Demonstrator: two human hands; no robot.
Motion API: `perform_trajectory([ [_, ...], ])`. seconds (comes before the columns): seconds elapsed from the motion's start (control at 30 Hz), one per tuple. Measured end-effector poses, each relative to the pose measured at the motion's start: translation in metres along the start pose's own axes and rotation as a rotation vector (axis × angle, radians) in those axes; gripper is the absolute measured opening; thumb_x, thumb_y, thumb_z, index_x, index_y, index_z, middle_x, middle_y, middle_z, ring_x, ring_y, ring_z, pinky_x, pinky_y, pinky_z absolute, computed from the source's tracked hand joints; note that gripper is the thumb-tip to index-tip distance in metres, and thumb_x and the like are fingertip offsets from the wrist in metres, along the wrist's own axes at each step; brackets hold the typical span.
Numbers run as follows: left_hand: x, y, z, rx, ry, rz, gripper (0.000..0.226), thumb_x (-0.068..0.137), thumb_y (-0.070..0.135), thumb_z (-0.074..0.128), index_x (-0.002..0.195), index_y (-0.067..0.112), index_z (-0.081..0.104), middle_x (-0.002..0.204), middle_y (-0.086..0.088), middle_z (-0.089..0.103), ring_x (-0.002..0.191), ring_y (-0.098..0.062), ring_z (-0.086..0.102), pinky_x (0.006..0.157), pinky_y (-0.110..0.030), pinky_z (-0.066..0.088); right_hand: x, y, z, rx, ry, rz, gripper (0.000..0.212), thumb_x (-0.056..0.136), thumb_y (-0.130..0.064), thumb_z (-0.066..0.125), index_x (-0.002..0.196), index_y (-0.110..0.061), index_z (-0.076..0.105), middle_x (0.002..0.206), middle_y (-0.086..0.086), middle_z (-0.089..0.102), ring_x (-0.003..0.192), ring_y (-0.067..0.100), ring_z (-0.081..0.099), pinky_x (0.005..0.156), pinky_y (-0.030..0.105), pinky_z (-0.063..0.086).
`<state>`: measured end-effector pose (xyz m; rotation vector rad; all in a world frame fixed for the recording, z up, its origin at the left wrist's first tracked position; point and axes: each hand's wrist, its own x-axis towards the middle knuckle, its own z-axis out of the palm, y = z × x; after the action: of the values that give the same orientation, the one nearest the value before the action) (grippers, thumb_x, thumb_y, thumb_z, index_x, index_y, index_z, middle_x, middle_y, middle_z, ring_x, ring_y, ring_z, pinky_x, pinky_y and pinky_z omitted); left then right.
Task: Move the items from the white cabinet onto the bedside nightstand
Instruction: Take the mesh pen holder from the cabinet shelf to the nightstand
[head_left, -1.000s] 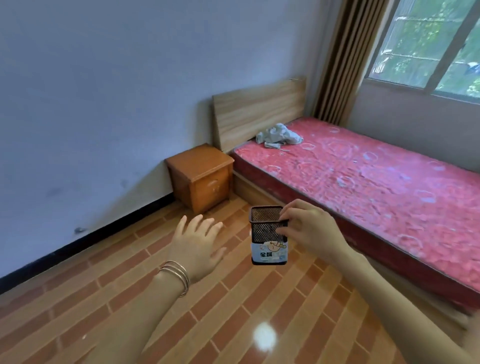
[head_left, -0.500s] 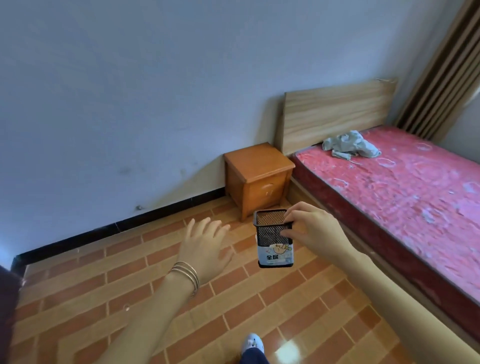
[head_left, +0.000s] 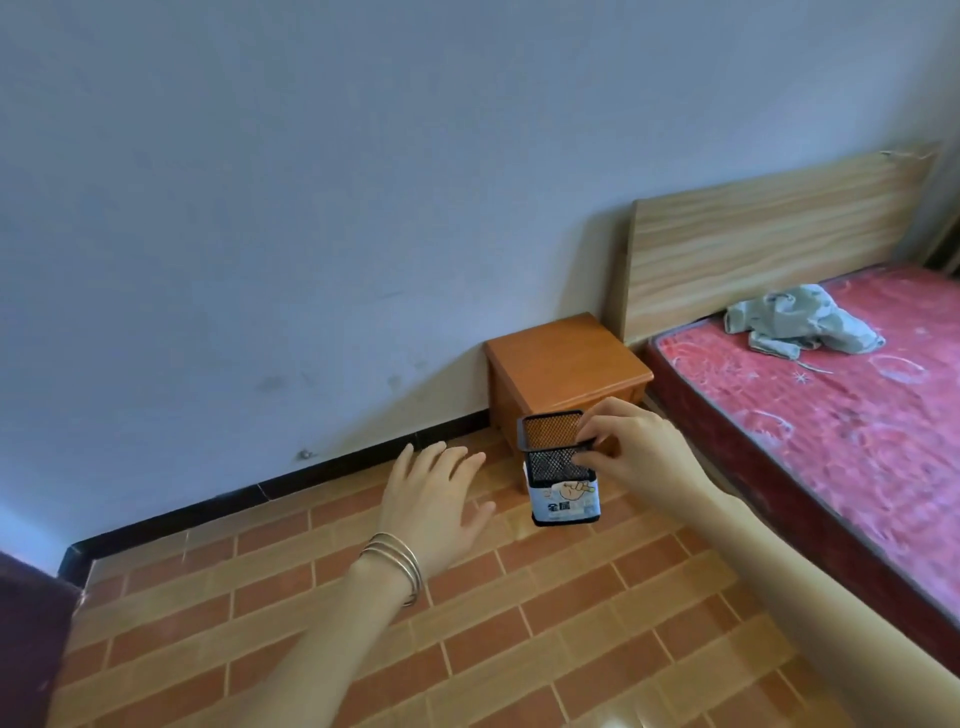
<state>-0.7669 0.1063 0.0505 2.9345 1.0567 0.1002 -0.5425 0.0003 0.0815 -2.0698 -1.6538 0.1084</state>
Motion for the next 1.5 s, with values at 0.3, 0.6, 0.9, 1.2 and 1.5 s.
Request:
perform_trajectory([
  [0.3, 0.131, -0.013, 0.031, -0.007, -0.042, 0.002, 0.07, 0.084, 0.06, 0.016, 0.142, 0.028, 0.038, 0.144, 0.007, 0.041, 0.138, -0.019, 0.029, 0.114, -0.042, 0.014, 0.101, 0.085, 0.021, 0.023, -0.126, 0.04, 0.011, 0.075, -0.032, 0.074, 0.082, -0.026, 0.068, 0.099, -0.017, 0.059, 0.08, 0.004, 0.058, 0.066, 0.033, 0.051],
  [0.6, 0.3, -0.047, 0.044, -0.07, -0.041, -0.058, 0.058, 0.089, 0.054, 0.033, 0.138, 0.024, 0.045, 0.137, 0.004, 0.049, 0.132, -0.023, 0.037, 0.111, -0.046, 0.026, 0.264, 0.146, 0.0, -0.142, -0.245, -0.05, 0.015, 0.08, -0.035, 0.068, 0.09, -0.023, 0.069, 0.108, -0.015, 0.057, 0.084, 0.011, 0.057, 0.064, 0.029, 0.046],
  [0.9, 0.427, -0.08, 0.056, -0.039, -0.069, -0.116, 0.067, 0.085, 0.058, 0.022, 0.135, 0.023, 0.048, 0.134, 0.002, 0.051, 0.127, -0.021, 0.042, 0.107, -0.041, 0.027, 0.399, 0.213, 0.03, -0.095, -0.23, -0.078, 0.015, 0.08, -0.034, 0.069, 0.089, -0.022, 0.068, 0.107, -0.012, 0.057, 0.085, 0.014, 0.058, 0.067, 0.033, 0.049],
  [1.2, 0.551, -0.088, 0.089, -0.028, -0.179, -0.259, 0.058, 0.095, 0.053, 0.032, 0.146, 0.025, 0.026, 0.149, 0.004, 0.03, 0.139, -0.019, 0.02, 0.115, -0.042, 0.01, 0.518, 0.297, 0.079, -0.046, -0.307, -0.074, 0.014, 0.078, -0.034, 0.069, 0.09, -0.027, 0.07, 0.107, -0.019, 0.059, 0.086, 0.007, 0.056, 0.063, 0.023, 0.041],
  [1.5, 0.657, -0.096, 0.167, -0.081, -0.286, -0.349, 0.056, 0.094, 0.049, 0.035, 0.143, 0.023, 0.033, 0.143, 0.003, 0.039, 0.132, -0.019, 0.031, 0.109, -0.036, 0.021, 0.621, 0.379, 0.16, -0.024, -0.45, -0.027, 0.013, 0.076, -0.027, 0.065, 0.086, -0.03, 0.072, 0.103, -0.019, 0.066, 0.092, 0.012, 0.061, 0.07, 0.026, 0.047],
])
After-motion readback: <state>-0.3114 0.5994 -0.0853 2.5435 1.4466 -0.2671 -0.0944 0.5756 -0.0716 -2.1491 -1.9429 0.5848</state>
